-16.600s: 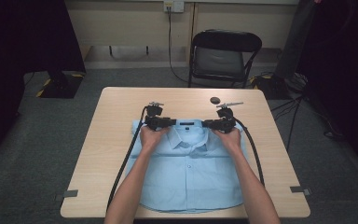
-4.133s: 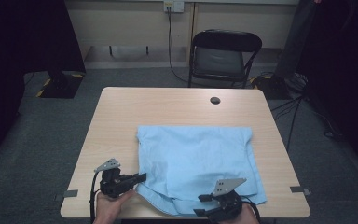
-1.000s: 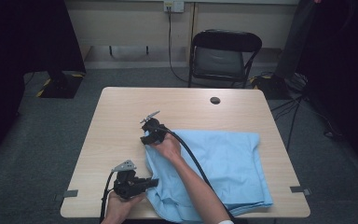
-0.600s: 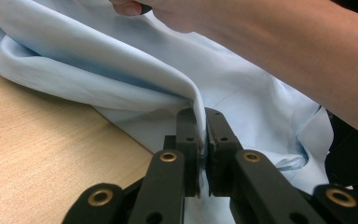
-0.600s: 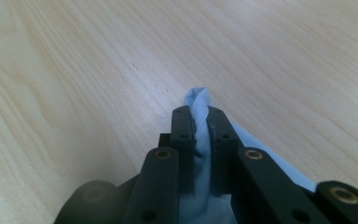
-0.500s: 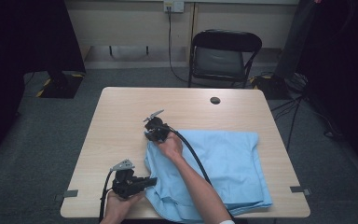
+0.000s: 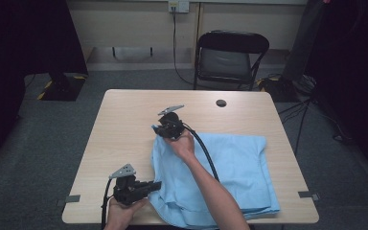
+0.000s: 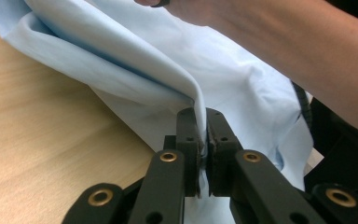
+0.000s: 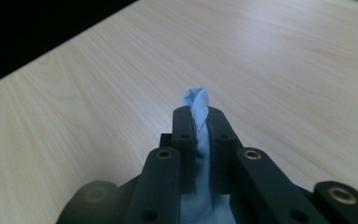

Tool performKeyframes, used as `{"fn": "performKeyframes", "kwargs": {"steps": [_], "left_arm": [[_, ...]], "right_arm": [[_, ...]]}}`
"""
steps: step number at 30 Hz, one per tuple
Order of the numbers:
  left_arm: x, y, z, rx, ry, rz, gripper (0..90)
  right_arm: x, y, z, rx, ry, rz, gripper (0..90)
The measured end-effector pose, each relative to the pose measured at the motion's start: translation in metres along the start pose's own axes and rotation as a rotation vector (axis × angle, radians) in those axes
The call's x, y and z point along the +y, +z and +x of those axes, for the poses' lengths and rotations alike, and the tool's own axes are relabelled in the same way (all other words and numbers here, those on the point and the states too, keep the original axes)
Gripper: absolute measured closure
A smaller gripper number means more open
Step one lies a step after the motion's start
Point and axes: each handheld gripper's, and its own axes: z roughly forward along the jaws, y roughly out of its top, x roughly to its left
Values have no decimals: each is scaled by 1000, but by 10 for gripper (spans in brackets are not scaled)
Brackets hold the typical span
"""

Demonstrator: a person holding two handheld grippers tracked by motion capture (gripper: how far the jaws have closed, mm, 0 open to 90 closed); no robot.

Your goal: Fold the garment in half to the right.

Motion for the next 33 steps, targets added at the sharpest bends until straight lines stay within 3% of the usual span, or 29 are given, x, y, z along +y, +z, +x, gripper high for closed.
{"fn": "performKeyframes", "kwargs": {"steps": [8, 22, 33], "left_arm": [[6, -6, -12, -29, 19, -45, 858], [17, -18, -21, -51, 34, -113, 858], [27, -25, -27, -76, 63, -133, 860]], "right_arm": [[8, -27, -3, 39, 19, -69, 845], [19, -61, -8, 44, 37, -146, 845], [31, -83, -8, 73, 39, -192, 845]]}}
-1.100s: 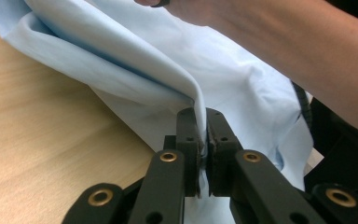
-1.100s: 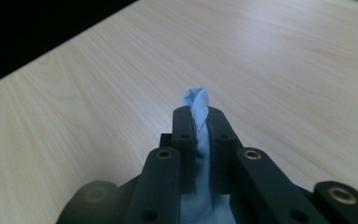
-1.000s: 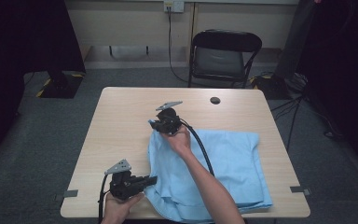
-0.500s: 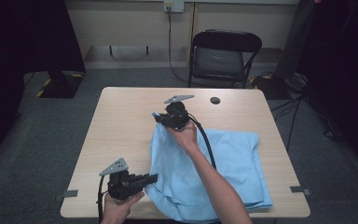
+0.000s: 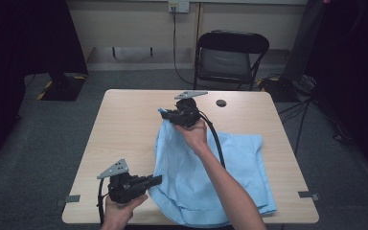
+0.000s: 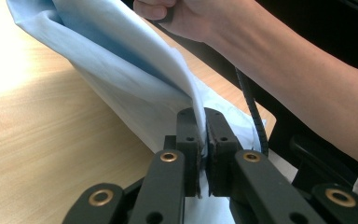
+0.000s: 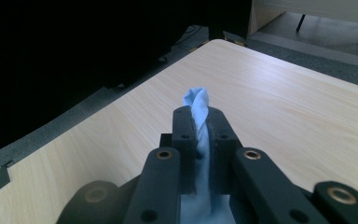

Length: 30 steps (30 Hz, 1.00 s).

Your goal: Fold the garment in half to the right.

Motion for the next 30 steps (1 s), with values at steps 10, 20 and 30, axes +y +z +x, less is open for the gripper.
{"fn": "performKeyframes", "kwargs": {"steps": [10, 20, 30], "left_arm": [[14, -12, -3, -6, 24, -26, 860], [33, -28, -12, 0, 52, -66, 860], [67, -43, -26, -19, 120, -124, 860]], "right_arm": [[24, -5, 8, 33, -28, -10, 845], [48, -13, 18, 73, -33, -51, 845], [83, -26, 32, 72, -71, -82, 845]]}}
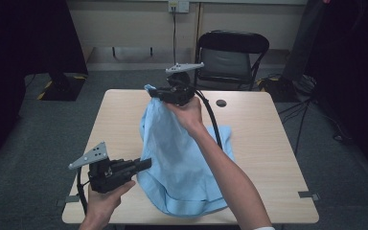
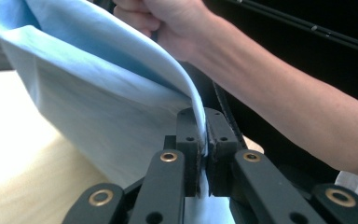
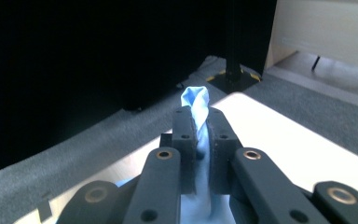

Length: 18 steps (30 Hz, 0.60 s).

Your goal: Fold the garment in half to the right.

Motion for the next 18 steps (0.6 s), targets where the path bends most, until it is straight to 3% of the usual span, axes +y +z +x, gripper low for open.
{"fn": "performKeyframes", "kwargs": {"steps": [4, 7, 18], "left_arm": [[11, -4, -3, -6, 15, -33, 859], [11, -1, -5, -10, 18, -28, 860], [-7, 21, 8, -14, -39, -5, 858]], "right_arm": [[13, -5, 6, 13, 0, -39, 845], [14, -9, 6, 23, 2, -55, 845], [-18, -8, -19, 21, 47, -56, 845]]}}
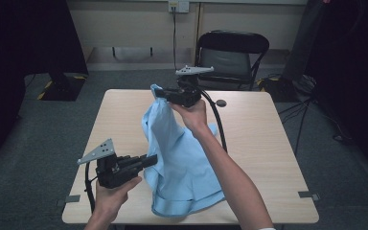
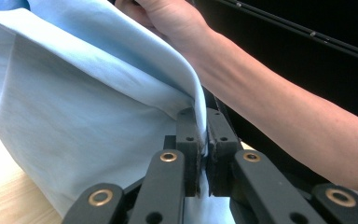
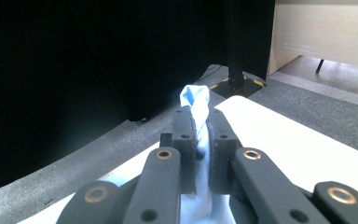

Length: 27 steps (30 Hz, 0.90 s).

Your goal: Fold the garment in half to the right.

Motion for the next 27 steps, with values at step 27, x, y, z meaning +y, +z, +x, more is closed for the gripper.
{"fn": "performKeyframes", "kwargs": {"steps": [27], "left_arm": [[-15, 56, -3, -81, -48, 76, 858]], "right_arm": [[-32, -12, -32, -35, 44, 13, 844]]}}
